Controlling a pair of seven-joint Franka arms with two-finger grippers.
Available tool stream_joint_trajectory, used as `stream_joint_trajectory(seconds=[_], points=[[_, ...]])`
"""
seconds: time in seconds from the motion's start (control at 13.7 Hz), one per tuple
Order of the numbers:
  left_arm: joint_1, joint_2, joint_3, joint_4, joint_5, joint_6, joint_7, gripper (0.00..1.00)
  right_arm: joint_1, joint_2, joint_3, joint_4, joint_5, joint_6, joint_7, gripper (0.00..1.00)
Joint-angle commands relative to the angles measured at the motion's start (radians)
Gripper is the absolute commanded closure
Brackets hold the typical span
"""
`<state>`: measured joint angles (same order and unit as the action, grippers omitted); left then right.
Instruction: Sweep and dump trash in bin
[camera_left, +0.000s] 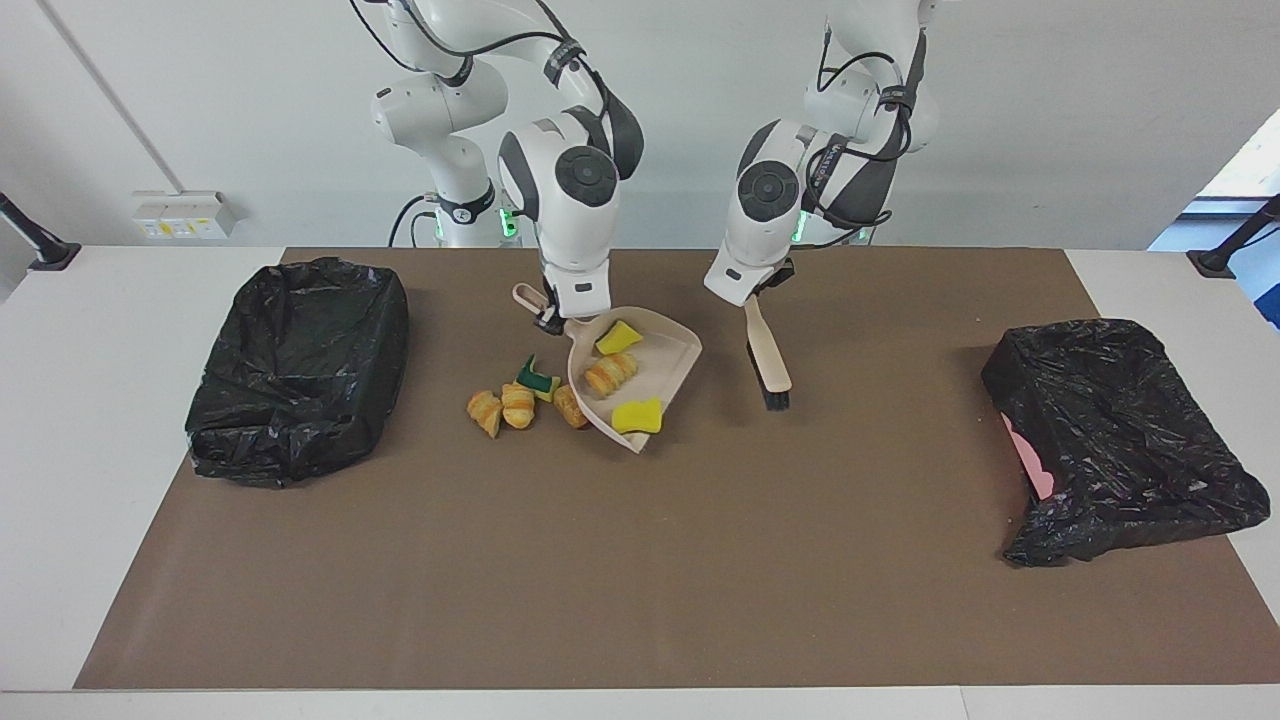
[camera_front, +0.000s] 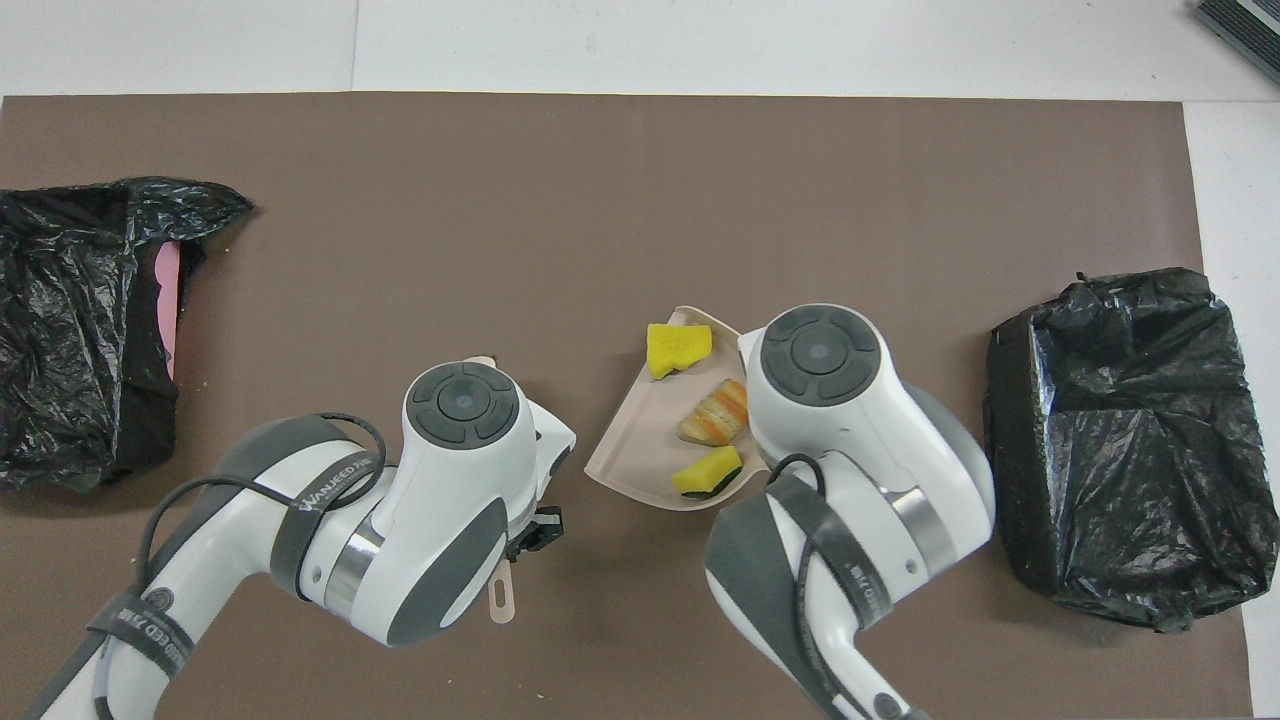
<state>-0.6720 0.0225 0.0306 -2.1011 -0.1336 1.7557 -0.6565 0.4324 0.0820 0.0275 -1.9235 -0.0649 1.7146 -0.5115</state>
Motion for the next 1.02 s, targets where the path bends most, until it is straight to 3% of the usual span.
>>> stream_joint_trajectory(seconds=[0.0,0.22,0.44,0.73,0.95], points=[[-0.044,-0.071,0.009,-0.076,-0.056,0.031,-0.023,1.0,-0.102,-0.013,0.006,0.089,0.007,-0.159,-0.077,1.0],[-0.15,-0.146,0.011,-0.183,-0.133,0.088,-0.054,1.0,-0.239,-0.04,0.002,0.142,-0.004,-0.225,-0.207,1.0],[-0.259,-0.164,0.009,-0.258,-0.168,0.174,-0.126,1.0,-0.389,-0.065,-0.004,0.167,-0.036,-0.224,-0.385,1.0],[-0.262,-0.18,0.009,-0.3,-0.23,0.166,-0.084,1.0,-0.57,-0.067,-0.006,0.209,-0.177,-0.204,-0.681,1.0],[-0.291,-0.194,0.009,-0.316,-0.247,0.168,-0.051,1.0,-0.758,-0.079,-0.008,0.195,-0.243,-0.084,-0.951,1.0]])
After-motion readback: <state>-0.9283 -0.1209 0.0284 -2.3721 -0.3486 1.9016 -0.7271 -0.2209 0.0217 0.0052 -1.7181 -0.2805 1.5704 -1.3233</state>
